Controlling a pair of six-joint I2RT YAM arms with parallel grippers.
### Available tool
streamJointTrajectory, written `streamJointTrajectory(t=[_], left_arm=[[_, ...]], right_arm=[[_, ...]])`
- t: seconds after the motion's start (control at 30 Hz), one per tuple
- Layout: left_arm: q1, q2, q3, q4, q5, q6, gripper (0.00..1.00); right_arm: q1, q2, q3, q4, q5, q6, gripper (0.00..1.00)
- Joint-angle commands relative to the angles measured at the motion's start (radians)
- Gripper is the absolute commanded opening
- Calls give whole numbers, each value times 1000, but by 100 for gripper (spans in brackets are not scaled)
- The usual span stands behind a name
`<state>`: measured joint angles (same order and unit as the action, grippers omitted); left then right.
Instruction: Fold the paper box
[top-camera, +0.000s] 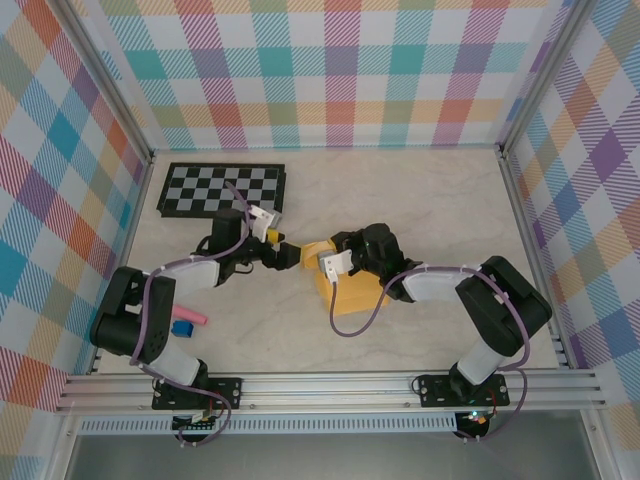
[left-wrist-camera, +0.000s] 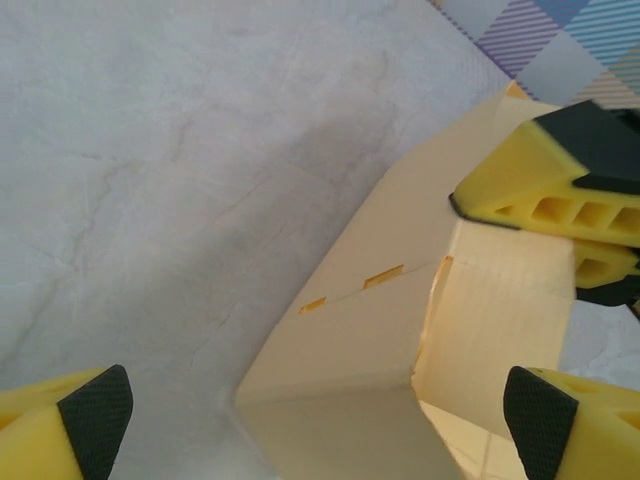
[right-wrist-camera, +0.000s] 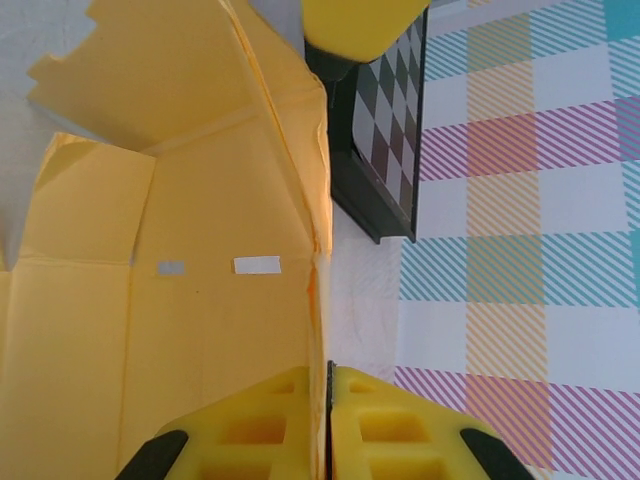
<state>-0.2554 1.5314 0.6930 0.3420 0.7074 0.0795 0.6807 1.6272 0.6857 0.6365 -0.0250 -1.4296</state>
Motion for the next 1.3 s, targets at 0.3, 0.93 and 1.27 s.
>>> streamJointTrajectory(t=[0.3,0.93,1.27], left_arm=[[36,-54,154,-463,-37,701,97],[-69,224,394,-487,-9,819,97],[-79,278,466,-568,29,831,91]], right_arm=[[-28,-16,42,-127,-109,-3,11],[-144,85,536,-867,-290,241,42],[-194,-12,533,-794,-290,661,48]])
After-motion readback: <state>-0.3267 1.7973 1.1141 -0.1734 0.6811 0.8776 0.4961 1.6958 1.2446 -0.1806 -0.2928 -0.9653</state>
